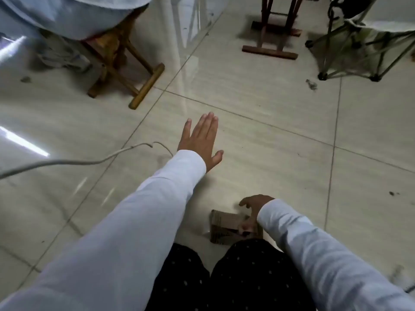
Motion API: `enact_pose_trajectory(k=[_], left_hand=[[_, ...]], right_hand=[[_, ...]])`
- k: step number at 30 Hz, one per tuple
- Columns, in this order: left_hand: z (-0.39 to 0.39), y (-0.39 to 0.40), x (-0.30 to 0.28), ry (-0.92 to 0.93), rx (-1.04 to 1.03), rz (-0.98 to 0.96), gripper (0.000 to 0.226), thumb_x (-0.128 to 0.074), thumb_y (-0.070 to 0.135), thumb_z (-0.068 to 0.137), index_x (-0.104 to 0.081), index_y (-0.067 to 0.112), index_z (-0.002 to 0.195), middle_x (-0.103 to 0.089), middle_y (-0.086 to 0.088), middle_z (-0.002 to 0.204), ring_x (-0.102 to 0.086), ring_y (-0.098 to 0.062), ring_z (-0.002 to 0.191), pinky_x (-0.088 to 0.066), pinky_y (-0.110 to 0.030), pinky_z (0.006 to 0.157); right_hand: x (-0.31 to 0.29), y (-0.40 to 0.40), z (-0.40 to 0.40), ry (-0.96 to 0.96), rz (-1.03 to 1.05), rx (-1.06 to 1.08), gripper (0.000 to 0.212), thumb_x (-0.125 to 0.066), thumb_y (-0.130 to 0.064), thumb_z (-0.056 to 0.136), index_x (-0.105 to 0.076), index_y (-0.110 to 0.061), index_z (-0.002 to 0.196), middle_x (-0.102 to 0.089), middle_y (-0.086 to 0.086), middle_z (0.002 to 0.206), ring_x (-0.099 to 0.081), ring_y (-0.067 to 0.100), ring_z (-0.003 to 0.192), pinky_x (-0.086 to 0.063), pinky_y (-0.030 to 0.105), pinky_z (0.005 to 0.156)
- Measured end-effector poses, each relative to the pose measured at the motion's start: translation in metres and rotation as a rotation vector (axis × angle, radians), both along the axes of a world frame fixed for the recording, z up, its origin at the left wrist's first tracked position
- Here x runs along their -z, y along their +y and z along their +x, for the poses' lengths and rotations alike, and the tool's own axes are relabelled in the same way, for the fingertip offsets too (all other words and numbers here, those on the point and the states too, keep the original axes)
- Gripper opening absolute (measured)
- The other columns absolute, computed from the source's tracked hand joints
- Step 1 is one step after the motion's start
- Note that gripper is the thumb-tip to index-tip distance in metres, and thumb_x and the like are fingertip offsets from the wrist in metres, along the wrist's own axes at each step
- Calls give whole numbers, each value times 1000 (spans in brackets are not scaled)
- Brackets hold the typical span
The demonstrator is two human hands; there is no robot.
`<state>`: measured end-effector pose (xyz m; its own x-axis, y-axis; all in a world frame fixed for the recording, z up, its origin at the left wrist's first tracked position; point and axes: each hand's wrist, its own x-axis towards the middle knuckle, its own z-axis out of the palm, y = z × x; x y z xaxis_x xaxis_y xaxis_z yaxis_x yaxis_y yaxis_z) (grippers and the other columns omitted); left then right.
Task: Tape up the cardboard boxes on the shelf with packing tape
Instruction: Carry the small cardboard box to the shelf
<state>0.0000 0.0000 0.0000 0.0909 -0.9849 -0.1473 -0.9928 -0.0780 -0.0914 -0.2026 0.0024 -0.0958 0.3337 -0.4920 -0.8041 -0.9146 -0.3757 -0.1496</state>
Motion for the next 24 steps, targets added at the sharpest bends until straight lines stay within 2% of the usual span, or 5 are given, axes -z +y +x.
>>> enact_pose_trajectory(k=[4,10,14,20,24], left_hand=[[-16,1,5,19,94,21,80,-33,49,96,12,10,150,14,-3,159,11,-14,146,7,-43,117],[-19,-4,11,59,143,75,74,-35,42,97,6,12,151,10,-1,160,8,-14,147,6,-39,118],[-19,-5,10,132,164,186,71,-37,41,97,0,15,152,3,0,160,3,-14,147,2,-37,119],[-11,-24,-77,199,152,383,77,-57,54,85,-24,25,148,-28,2,154,-22,-16,143,-10,-35,117],[-5,-38,-191,200,95,377,33,-52,41,89,-55,35,122,-61,3,121,-55,-23,111,-37,-26,81]], right_hand=[[9,1,1,48,68,-97,81,-77,-41,71,-38,-31,141,-46,-2,141,-46,21,128,-37,29,105],[8,-4,-1,-60,-127,-23,32,-56,-28,85,-55,-19,116,-60,7,117,-57,29,107,-42,28,82],[-14,-25,1,-72,-198,18,24,-60,-20,81,-63,-21,105,-64,5,110,-60,26,102,-39,24,74],[-148,-62,21,-149,-328,35,23,-58,-18,80,-63,-23,101,-65,5,106,-60,27,99,-37,23,70],[-279,-77,38,-199,-379,71,24,-50,-16,79,-63,-25,97,-65,1,100,-57,25,90,-37,25,69]])
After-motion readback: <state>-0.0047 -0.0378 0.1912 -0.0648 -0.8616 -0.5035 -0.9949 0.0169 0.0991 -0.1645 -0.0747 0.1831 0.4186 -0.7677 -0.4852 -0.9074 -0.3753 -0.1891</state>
